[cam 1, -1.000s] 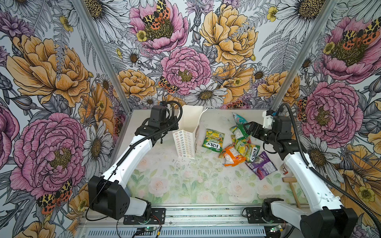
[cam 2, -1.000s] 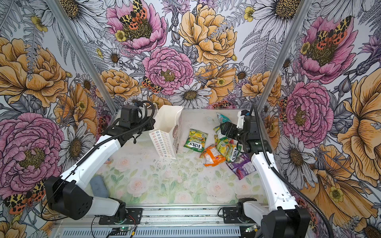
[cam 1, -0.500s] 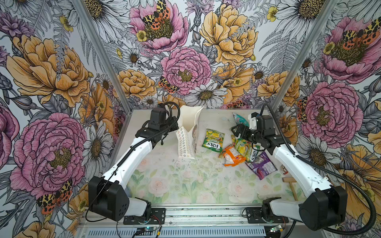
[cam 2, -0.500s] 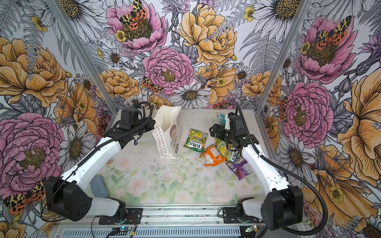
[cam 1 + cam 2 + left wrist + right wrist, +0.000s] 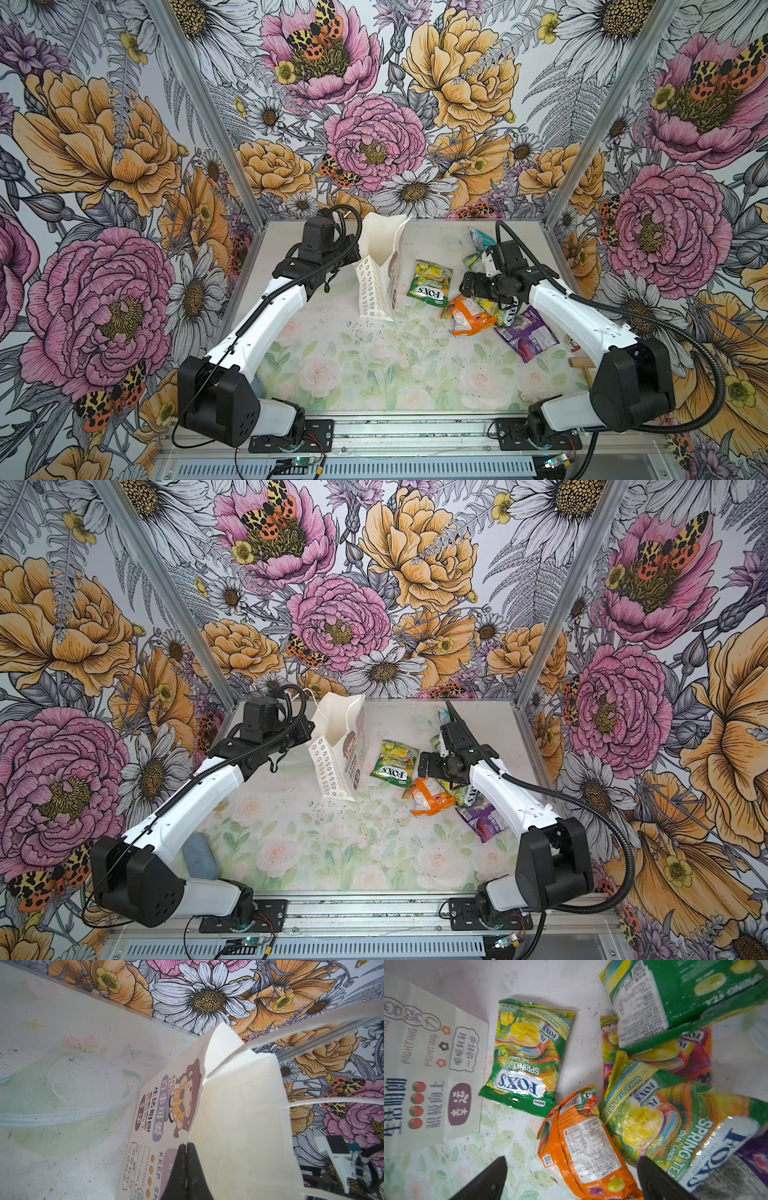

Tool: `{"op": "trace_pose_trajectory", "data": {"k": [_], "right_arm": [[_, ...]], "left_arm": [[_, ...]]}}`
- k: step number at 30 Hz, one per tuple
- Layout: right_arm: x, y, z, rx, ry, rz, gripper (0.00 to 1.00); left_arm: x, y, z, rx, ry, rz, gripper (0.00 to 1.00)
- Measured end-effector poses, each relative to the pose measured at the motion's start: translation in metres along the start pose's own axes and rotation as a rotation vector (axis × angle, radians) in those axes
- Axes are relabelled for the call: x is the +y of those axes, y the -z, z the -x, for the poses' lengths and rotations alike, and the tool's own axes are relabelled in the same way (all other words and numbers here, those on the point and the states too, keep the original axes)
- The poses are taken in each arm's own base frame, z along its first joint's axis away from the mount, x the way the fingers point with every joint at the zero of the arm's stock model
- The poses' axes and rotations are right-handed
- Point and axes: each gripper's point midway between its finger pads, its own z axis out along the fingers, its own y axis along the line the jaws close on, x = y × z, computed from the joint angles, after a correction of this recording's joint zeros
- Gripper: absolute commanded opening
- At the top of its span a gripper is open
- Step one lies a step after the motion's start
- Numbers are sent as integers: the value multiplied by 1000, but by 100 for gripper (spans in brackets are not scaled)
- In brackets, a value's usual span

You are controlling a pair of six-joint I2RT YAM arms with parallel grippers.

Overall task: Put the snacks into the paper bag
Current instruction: 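Lower the right gripper onto the orange snack packet and grasp it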

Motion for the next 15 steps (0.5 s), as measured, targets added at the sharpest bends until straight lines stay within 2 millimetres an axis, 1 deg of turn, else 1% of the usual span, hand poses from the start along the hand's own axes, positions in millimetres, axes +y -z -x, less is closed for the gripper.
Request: {"op": "trace_pose_trajectory", "data": {"k": [6,15], "right_arm": [[-4,-25,-20,97,107,-92,100],[1,-41,-32,150,217,-135,100]], "left_arm": [[-1,1,-1,-1,2,-9,0],[1,5,-1,-8,6,-8,0]]}}
